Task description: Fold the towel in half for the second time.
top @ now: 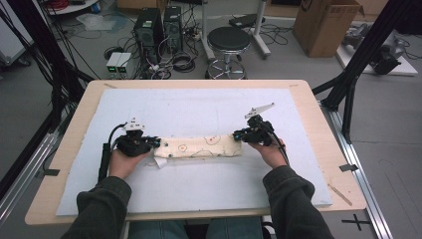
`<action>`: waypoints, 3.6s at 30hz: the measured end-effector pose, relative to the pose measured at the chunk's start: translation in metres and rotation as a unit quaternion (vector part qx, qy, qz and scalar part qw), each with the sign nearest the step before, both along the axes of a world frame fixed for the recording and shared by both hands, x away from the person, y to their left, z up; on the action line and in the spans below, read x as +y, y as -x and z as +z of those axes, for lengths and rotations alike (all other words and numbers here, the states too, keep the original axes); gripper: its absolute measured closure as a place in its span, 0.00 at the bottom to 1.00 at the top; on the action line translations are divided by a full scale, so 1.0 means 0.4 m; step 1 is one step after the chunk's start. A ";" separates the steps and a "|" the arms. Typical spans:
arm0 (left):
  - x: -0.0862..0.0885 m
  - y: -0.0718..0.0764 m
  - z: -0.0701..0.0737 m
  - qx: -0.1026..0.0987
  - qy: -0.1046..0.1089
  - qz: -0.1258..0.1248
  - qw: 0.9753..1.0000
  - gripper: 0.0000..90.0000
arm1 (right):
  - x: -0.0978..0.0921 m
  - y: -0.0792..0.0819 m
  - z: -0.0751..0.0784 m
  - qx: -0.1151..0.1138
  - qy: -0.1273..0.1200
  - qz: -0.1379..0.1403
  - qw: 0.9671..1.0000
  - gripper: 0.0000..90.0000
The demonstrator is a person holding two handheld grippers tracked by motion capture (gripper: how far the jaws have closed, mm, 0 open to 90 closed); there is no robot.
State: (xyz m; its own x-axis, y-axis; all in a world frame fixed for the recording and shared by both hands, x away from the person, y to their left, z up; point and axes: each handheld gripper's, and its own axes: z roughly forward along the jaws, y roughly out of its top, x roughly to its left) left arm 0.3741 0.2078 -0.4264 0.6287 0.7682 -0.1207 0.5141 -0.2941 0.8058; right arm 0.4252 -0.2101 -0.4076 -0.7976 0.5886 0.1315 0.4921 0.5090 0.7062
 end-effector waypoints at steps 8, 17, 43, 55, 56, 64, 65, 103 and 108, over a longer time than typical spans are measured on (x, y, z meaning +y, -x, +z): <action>-0.002 -0.030 0.009 -0.004 0.011 0.008 1.000 0.90 | -0.004 -0.024 -0.011 0.000 0.001 -0.017 1.000 0.89; 0.007 -0.044 0.000 -0.003 0.013 0.023 1.000 0.90 | 0.017 -0.055 0.008 -0.008 0.012 -0.023 1.000 0.89; -0.029 -0.117 -0.016 0.010 -0.002 0.042 0.999 0.90 | 0.004 -0.105 -0.045 0.008 0.016 -0.065 0.998 0.89; -0.009 -0.116 -0.009 0.021 -0.002 0.053 0.998 0.69 | -0.021 -0.106 -0.038 0.015 -0.017 -0.083 0.996 0.70; -0.006 -0.114 -0.006 0.020 0.000 0.053 0.998 0.67 | -0.025 -0.104 -0.034 0.014 -0.022 -0.085 0.996 0.69; -0.009 -0.096 0.019 0.006 0.009 0.037 0.999 0.62 | -0.030 -0.085 -0.006 -0.001 -0.039 -0.081 0.996 0.63; -0.010 -0.093 0.022 0.004 0.012 0.037 0.999 0.62 | -0.031 -0.083 -0.002 -0.003 -0.040 -0.080 0.996 0.62; 0.009 -0.033 0.088 -0.036 0.051 0.013 0.998 0.43 | -0.048 -0.018 0.066 -0.028 -0.086 -0.085 0.992 0.26; 0.011 -0.029 0.091 -0.037 0.048 0.010 0.998 0.42 | -0.043 -0.014 0.067 -0.030 -0.083 -0.080 0.993 0.23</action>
State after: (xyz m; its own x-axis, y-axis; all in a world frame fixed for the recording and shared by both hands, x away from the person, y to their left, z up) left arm 0.3857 0.2120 -0.3898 0.6226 0.7683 -0.1486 0.4579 -0.2037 0.8653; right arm 0.4308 -0.2272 -0.3807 -0.7049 0.6828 0.1918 0.5117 0.3022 0.8043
